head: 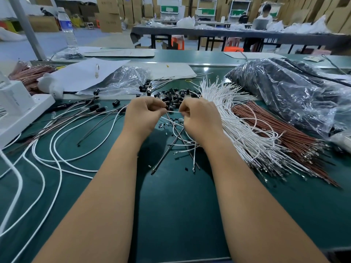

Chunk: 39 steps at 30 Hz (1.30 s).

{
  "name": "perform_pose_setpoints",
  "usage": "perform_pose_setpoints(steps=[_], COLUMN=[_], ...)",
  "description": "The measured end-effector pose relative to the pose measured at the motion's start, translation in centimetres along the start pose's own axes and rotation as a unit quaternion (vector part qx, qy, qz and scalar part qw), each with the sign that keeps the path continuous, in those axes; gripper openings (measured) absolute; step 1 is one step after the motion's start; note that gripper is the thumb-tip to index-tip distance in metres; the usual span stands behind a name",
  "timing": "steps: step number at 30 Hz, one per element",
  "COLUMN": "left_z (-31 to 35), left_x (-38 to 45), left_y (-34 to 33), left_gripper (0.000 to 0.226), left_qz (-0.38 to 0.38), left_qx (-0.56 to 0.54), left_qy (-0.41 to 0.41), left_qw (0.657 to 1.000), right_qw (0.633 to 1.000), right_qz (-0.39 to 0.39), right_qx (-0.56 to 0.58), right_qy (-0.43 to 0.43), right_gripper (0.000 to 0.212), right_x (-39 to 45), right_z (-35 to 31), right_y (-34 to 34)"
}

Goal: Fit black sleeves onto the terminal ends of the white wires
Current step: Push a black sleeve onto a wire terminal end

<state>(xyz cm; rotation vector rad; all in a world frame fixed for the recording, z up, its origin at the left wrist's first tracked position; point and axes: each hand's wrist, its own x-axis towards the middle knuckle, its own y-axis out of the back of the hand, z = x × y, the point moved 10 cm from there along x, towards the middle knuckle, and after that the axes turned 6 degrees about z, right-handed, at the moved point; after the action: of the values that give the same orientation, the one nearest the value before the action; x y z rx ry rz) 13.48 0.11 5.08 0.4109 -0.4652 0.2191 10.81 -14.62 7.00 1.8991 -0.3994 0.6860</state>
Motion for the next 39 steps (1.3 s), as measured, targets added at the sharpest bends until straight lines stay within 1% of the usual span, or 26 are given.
perform_pose_setpoints(steps=[2,4,6,7,8,10,12,13,14,15,17,18,19,20,21,22,24,25,29,35,37,39], left_z=[-0.3,-0.3,-0.3,-0.4,-0.6,-1.5,-2.3,-2.4,-2.3,-2.1,-1.3,-1.0,-0.8,-0.8,-1.1,-1.7,-2.8,-2.9,-2.2,-1.8,-1.2,-0.6], left_x=[0.0,0.2,0.3,0.5,0.6,0.3,-0.3,-0.4,-0.1,0.3,0.8,0.8,0.8,0.8,0.8,0.7,0.1,0.0,0.4,0.4,0.3,0.4], left_y=[0.1,0.8,1.5,1.3,0.5,-1.9,-4.0,-4.4,-4.3,-3.7,-1.6,-0.9,-0.6,-0.8,-1.5,-2.6,-4.4,-4.7,-3.4,-2.4,-2.0,-1.4], left_gripper=[0.009,0.006,0.014,0.021,0.030,0.046,0.049,0.047,0.043,0.039,0.032,0.030,0.031,0.035,0.042,0.049,0.054,0.051,0.035,0.022,0.017,0.017], left_qz=[0.017,0.057,0.092,0.084,0.053,-0.051,-0.146,-0.165,-0.156,-0.122,-0.025,0.011,0.028,0.021,-0.010,-0.057,-0.139,-0.149,-0.091,-0.052,-0.033,-0.002], left_qx=[0.055,0.082,0.110,0.134,0.166,0.240,0.304,0.321,0.315,0.295,0.250,0.228,0.205,0.188,0.183,0.198,0.276,0.299,0.279,0.287,0.263,0.207], left_qy=[-0.009,-0.014,-0.019,-0.023,-0.025,-0.015,-0.018,-0.029,-0.036,-0.038,-0.043,-0.051,-0.056,-0.052,-0.040,-0.026,-0.020,-0.028,-0.043,-0.040,-0.051,-0.051], left_qw=[0.998,0.995,0.989,0.987,0.984,0.969,0.941,0.932,0.935,0.947,0.967,0.972,0.977,0.981,0.982,0.978,0.951,0.942,0.955,0.956,0.963,0.977], right_qw=[0.999,0.998,0.996,0.995,0.994,0.993,0.994,0.995,0.995,0.995,0.995,0.995,0.994,0.994,0.994,0.994,0.994,0.994,0.993,0.986,0.984,0.982], right_qz=[-0.020,-0.013,0.005,0.012,0.016,0.013,0.006,0.003,0.000,-0.002,-0.001,0.001,0.001,0.001,0.001,0.001,0.001,0.000,-0.008,-0.009,-0.010,-0.006], right_qx=[-0.018,-0.035,-0.043,-0.043,-0.042,-0.034,-0.022,-0.017,-0.014,-0.013,-0.010,-0.008,-0.006,-0.002,0.001,0.004,0.010,0.012,0.016,0.080,0.098,0.118], right_qy=[-0.017,-0.044,-0.079,-0.094,-0.103,-0.108,-0.105,-0.103,-0.101,-0.100,-0.102,-0.103,-0.105,-0.106,-0.107,-0.107,-0.107,-0.107,-0.113,-0.147,-0.149,-0.147], right_gripper=[0.018,0.014,0.010,0.009,0.009,0.010,0.009,0.009,0.009,0.010,0.011,0.011,0.011,0.011,0.011,0.011,0.010,0.010,0.009,0.017,0.024,0.026], right_x=[-0.2,-0.2,-0.2,-0.1,-0.1,-0.2,-0.2,-0.2,-0.2,-0.2,-0.3,-0.3,-0.3,-0.3,-0.3,-0.3,-0.4,-0.4,-0.5,-0.6,-0.7,-0.7], right_z=[0.2,0.8,1.7,2.1,2.3,2.3,2.0,1.8,1.7,1.6,1.7,1.7,1.7,1.7,1.7,1.6,1.6,1.6,1.6,2.1,2.2,2.1], right_y=[-0.6,-0.6,-0.2,0.1,0.2,0.1,-0.2,-0.4,-0.5,-0.7,-0.7,-0.8,-0.8,-0.8,-0.8,-0.8,-0.8,-0.9,-1.1,-1.1,-1.3,-1.3])
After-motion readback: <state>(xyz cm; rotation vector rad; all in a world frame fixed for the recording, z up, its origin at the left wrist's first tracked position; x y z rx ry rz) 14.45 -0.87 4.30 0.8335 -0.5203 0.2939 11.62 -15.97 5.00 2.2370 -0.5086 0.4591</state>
